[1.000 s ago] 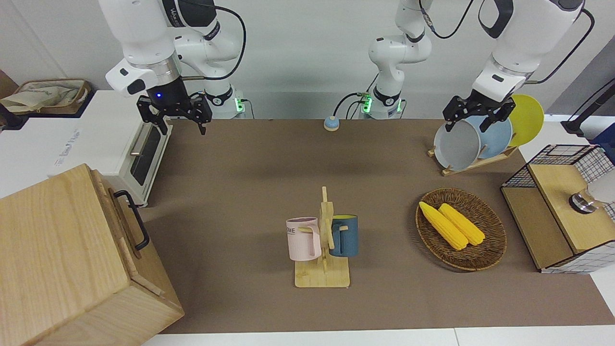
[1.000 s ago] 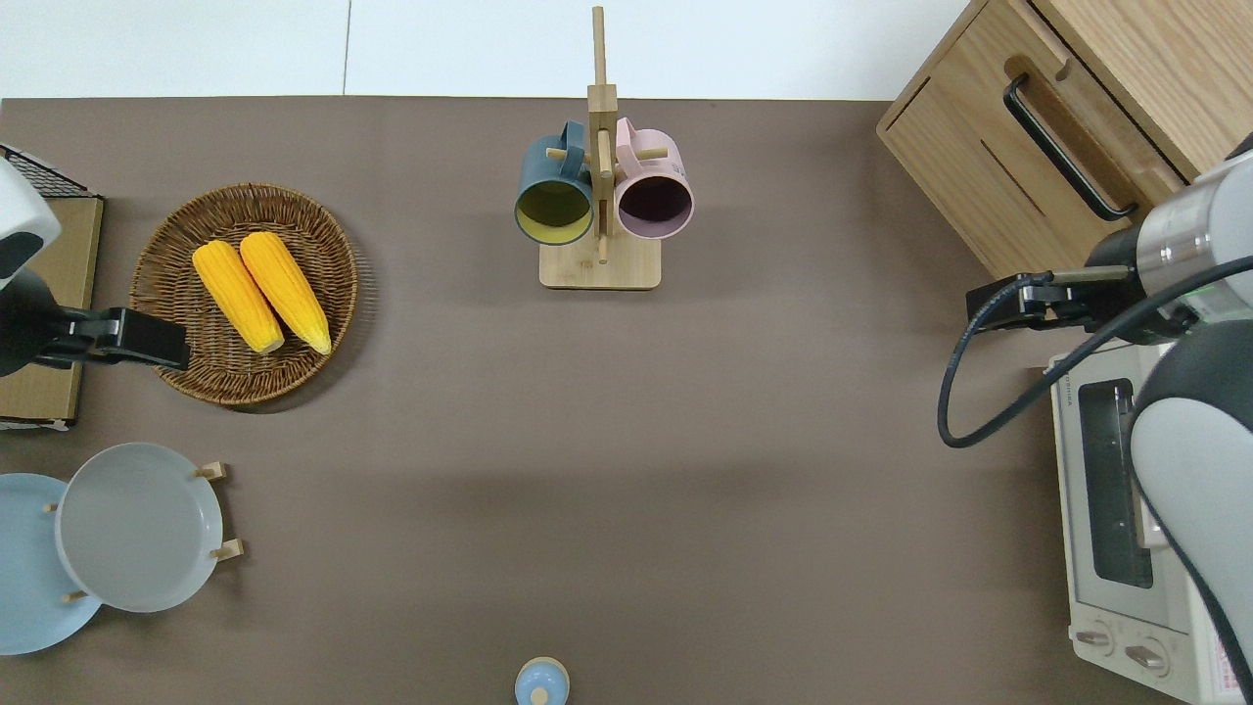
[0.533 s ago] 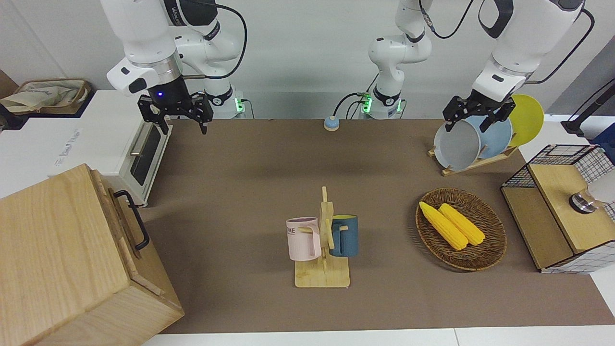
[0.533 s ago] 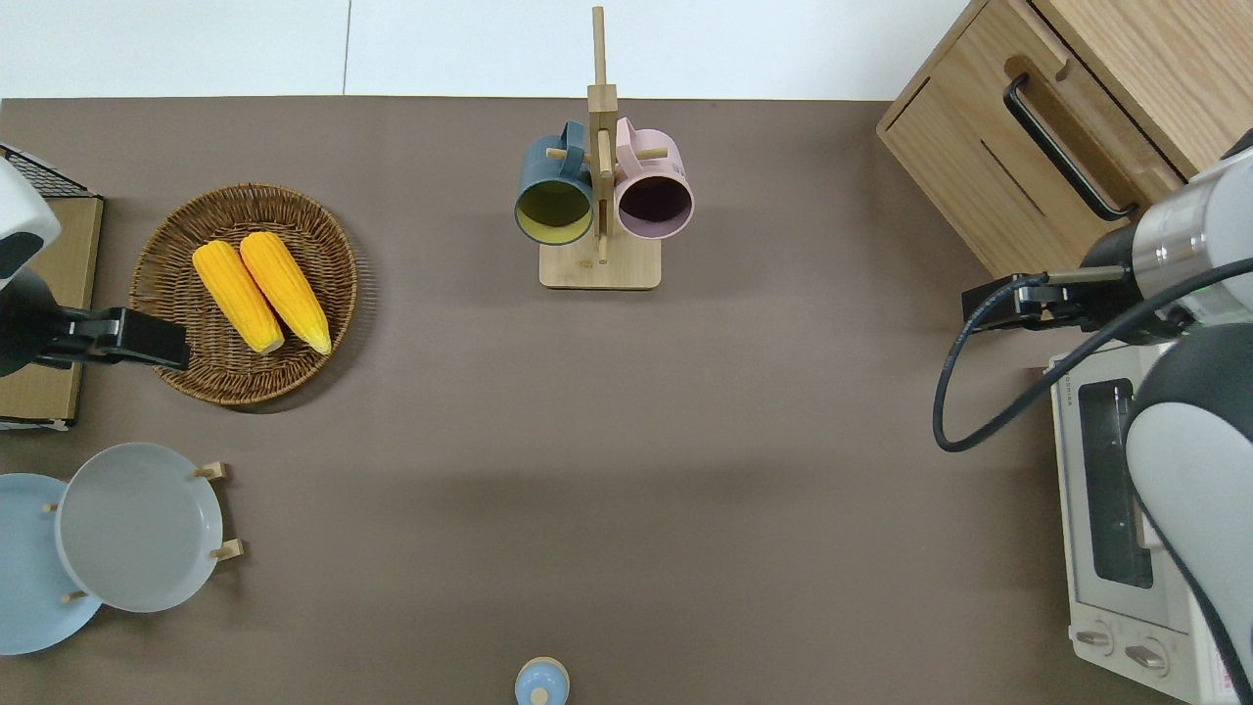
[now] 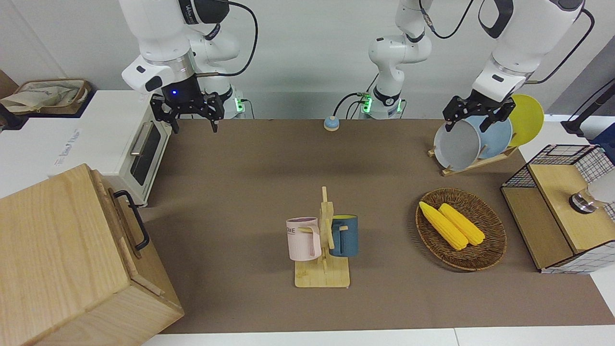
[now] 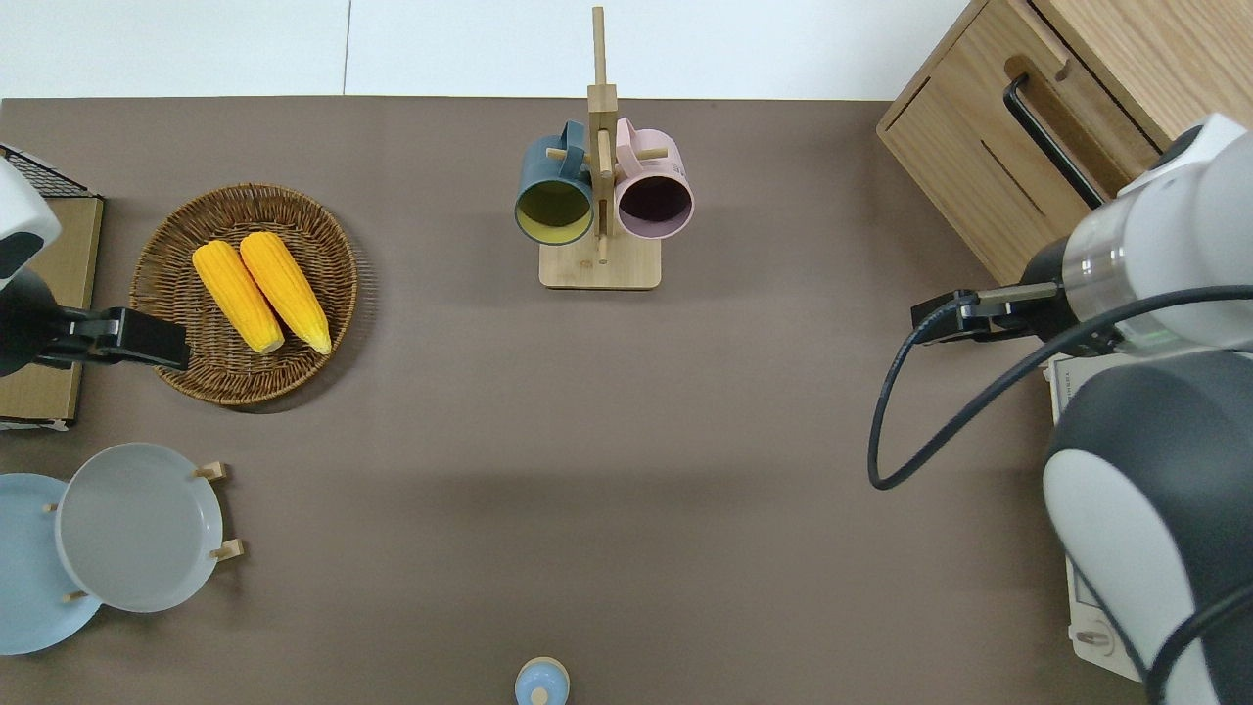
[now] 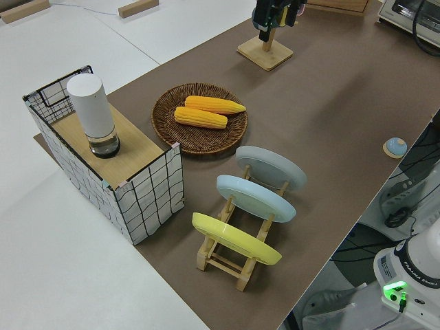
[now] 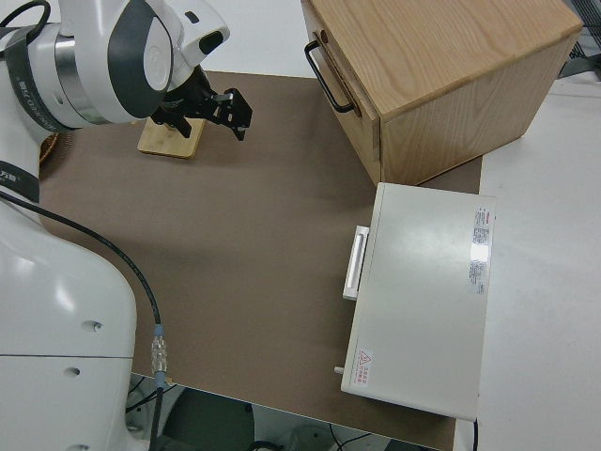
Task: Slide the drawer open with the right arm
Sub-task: 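Reach the right gripper up toward the black drawer handle, then close the right gripper around the black bar handle, then pull the handle toward the robot with the right gripper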
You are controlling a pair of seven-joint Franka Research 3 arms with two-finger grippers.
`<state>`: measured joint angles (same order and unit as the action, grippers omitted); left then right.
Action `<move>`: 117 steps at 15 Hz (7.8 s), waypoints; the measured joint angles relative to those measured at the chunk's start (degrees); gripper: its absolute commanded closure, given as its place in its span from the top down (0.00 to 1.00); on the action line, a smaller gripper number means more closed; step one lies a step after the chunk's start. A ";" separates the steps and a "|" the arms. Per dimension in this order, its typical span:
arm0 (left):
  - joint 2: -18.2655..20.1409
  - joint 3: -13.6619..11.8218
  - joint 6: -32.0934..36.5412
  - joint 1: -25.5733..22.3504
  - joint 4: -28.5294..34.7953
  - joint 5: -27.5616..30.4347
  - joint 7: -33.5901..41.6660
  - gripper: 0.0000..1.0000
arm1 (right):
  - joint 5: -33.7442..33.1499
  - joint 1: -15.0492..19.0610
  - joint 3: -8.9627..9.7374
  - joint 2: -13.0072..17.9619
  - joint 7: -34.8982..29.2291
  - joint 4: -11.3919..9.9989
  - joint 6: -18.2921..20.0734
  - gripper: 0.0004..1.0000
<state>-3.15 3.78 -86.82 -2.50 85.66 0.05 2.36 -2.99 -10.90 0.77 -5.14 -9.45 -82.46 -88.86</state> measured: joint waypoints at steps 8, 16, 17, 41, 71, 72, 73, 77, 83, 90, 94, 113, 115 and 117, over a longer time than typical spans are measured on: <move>0.00 0.00 0.00 0.00 0.00 0.00 0.00 0.99 | -17.35 -9.05 1.20 0.03 -4.61 0.11 2.38 0.99; 0.00 0.00 0.00 0.00 0.00 0.00 0.00 0.99 | -35.22 -12.22 5.17 -1.15 -5.09 -2.07 4.24 0.99; 0.00 0.00 0.00 0.00 0.00 0.00 0.00 0.99 | -37.44 -12.27 5.32 -1.66 -5.09 -2.82 4.25 0.99; 0.00 0.00 0.00 0.00 0.00 0.00 0.00 0.99 | -77.25 -8.89 4.69 -14.99 -12.25 -12.17 -3.67 0.99; 0.00 0.00 0.00 0.00 0.00 0.00 0.00 0.99 | -96.43 -1.87 1.17 -20.78 -18.59 -12.80 -18.99 0.01; 0.00 0.00 0.00 0.00 0.00 0.00 0.00 0.99 | -96.43 -1.53 1.10 -20.78 -18.59 -12.75 -20.13 0.00; 0.00 0.00 0.00 0.00 0.00 0.00 0.00 0.99 | -96.44 -1.24 1.04 -20.78 -18.59 -12.69 -20.79 0.00; 0.00 0.00 0.00 0.00 0.00 0.00 0.00 0.99 | -96.75 -0.96 1.07 -20.78 -18.64 -12.61 -21.41 0.00; 0.00 0.00 0.00 0.00 0.00 0.00 0.00 0.99 | -96.74 -1.01 1.13 -20.93 -18.91 -12.75 -21.44 0.00; 0.00 0.00 0.00 0.00 0.00 0.00 0.00 0.99 | -95.79 -3.46 1.26 -20.96 -18.91 -13.32 -17.46 0.00; 0.00 0.00 0.00 0.00 0.00 0.00 0.00 0.99 | -92.87 -6.55 1.80 -20.97 -18.77 -13.46 -12.47 0.00; 0.00 0.00 0.00 0.00 0.00 0.00 0.00 0.99 | -80.30 -24.63 2.75 -21.24 -16.98 -11.95 6.55 0.00; 0.00 0.00 0.00 0.00 0.00 0.00 0.00 0.99 | -79.96 -26.05 2.79 -21.43 -16.98 -11.91 8.03 0.00; 0.00 0.00 0.00 0.00 0.00 0.00 0.00 0.99 | -79.75 -26.42 2.67 -21.55 -16.98 -11.83 8.47 0.00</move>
<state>-3.15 3.78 -86.82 -2.50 85.66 0.05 2.36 -82.74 -37.32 3.44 -26.69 -26.43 -94.30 -80.40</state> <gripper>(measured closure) 0.004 0.811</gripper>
